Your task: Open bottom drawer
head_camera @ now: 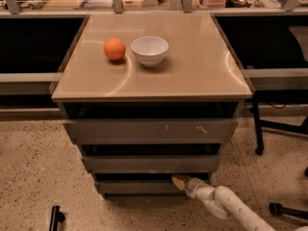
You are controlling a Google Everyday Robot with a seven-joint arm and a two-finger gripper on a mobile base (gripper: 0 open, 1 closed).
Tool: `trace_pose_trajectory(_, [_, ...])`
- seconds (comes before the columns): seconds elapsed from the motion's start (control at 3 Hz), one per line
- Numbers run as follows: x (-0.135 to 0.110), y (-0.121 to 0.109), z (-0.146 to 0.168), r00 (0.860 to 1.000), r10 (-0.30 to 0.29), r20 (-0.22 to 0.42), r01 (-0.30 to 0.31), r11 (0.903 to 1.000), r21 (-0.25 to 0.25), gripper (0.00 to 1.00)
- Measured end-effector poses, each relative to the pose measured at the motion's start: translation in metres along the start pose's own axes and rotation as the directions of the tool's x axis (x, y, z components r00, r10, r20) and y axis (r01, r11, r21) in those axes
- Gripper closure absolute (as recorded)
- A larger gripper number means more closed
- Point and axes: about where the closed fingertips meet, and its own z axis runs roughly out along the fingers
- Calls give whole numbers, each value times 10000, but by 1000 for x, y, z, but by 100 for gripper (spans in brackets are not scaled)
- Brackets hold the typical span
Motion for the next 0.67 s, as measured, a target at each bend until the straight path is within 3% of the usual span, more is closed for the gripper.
trace_pose_trajectory(0.33, [8, -4, 5, 9998, -21, -186, 25, 9996, 263, 100])
trace_pose_trajectory(0.67, [0, -29, 38, 9983, -571, -128, 581, 9938, 952, 100])
